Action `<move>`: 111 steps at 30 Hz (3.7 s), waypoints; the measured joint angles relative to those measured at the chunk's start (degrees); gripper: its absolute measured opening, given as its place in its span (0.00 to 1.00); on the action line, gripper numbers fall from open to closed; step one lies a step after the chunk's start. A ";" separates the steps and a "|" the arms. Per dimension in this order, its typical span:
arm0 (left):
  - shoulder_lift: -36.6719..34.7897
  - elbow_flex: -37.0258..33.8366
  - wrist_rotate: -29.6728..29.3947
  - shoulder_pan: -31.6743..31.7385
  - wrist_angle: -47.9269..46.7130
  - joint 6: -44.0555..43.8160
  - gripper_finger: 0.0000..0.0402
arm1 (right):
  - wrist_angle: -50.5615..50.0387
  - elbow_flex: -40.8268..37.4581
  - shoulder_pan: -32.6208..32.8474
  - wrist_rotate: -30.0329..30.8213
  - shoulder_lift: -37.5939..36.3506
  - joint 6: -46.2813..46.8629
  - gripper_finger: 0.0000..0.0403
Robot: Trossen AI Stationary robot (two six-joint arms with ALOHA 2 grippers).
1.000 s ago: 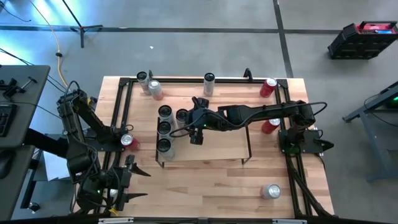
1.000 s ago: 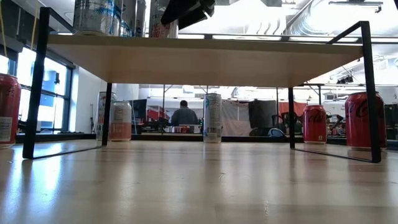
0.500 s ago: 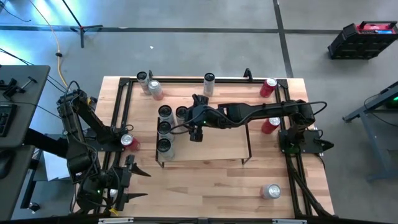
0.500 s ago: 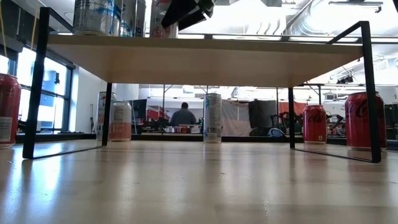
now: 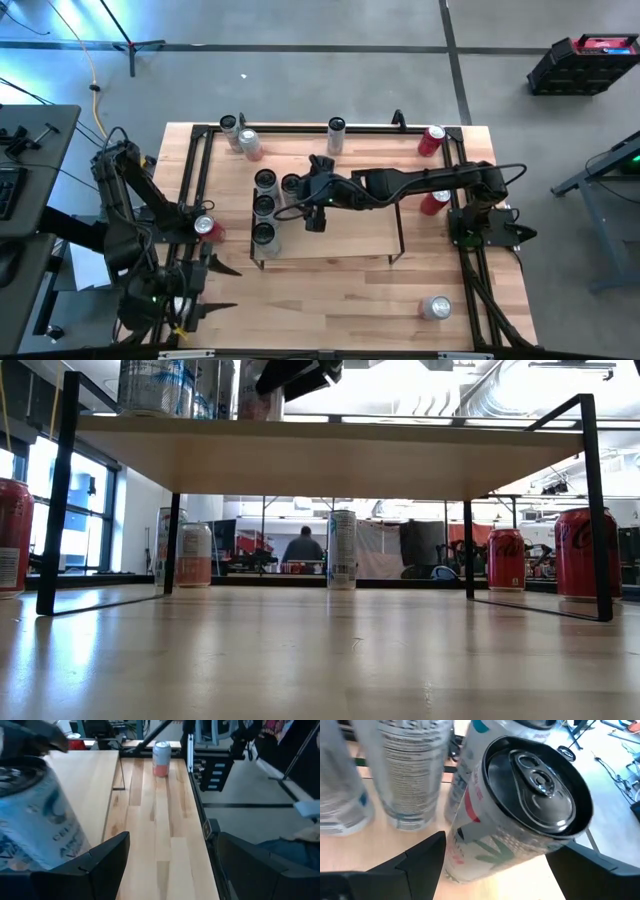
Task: Place canned beverage on shelf
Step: Put the right white pink soda can on the shelf, then put the right white pink soda can aligned with the other white pink soda can on the shelf
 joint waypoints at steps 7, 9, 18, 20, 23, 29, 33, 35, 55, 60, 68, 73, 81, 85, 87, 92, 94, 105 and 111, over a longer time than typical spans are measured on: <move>-2.51 0.00 -0.05 0.94 1.43 3.93 0.72 | -1.69 2.27 1.53 2.17 -1.76 0.96 0.78; -2.64 0.00 0.00 0.94 3.24 6.15 0.72 | -2.47 3.87 1.92 2.30 -2.17 1.33 0.78; -2.72 0.00 0.22 0.94 5.29 8.92 0.72 | -8.13 11.17 3.11 2.55 -2.25 1.42 0.78; -2.72 0.00 0.23 0.94 5.65 9.59 0.72 | -9.32 13.20 3.26 2.59 -2.25 1.38 0.78; -2.88 0.60 0.33 0.91 6.42 11.61 0.72 | -12.36 16.67 3.42 2.64 -2.23 1.33 0.78; -2.96 4.70 -2.12 0.94 8.19 18.61 0.72 | -22.53 22.96 -0.14 2.70 -2.77 2.35 0.78; -2.96 4.88 -3.50 2.52 15.28 26.60 0.72 | -33.14 23.15 -6.49 2.12 -3.59 6.06 0.78; -2.96 4.87 -5.15 3.83 17.20 28.53 0.72 | -35.54 22.02 -9.92 2.13 -3.61 7.64 0.78; -20.53 4.83 -2.58 21.05 13.90 37.51 0.72 | -3.49 -5.34 -36.70 -17.30 -2.58 8.44 0.88; -19.94 4.81 -2.47 22.22 13.44 35.69 0.72 | -1.69 -5.51 -36.70 -16.86 0.19 9.26 0.90; -19.25 4.79 -1.03 22.03 13.38 33.11 0.72 | -0.63 -5.49 -36.89 -14.65 2.83 12.50 0.90; -18.80 4.79 -0.62 21.77 13.35 33.09 0.72 | 0.07 -5.50 -36.57 -10.96 4.85 13.76 0.90; -18.05 4.79 2.57 21.77 13.33 32.33 0.72 | 1.11 -5.49 -36.91 -9.06 6.91 16.80 0.90; -17.77 4.79 2.80 21.77 13.30 33.10 0.72 | 1.35 -5.49 -36.71 -10.22 8.65 18.66 0.90; -17.60 4.79 3.18 21.77 13.17 33.11 0.72 | 1.16 -5.49 -36.70 -10.09 9.27 21.01 0.90; -17.49 4.79 3.16 21.77 12.96 33.13 0.72 | 1.51 -5.49 -36.63 -8.75 9.31 24.63 0.86; -17.49 4.79 3.15 21.77 12.47 33.11 0.72 | 1.25 -5.49 -36.63 -7.80 9.31 25.81 0.83; -18.57 4.79 3.12 21.75 13.10 33.11 0.72 | 1.49 -5.49 -35.99 -7.89 9.33 23.95 0.61; -20.10 4.81 3.14 21.73 13.91 33.13 0.72 | 0.00 -5.62 -33.77 -7.86 5.39 20.67 0.61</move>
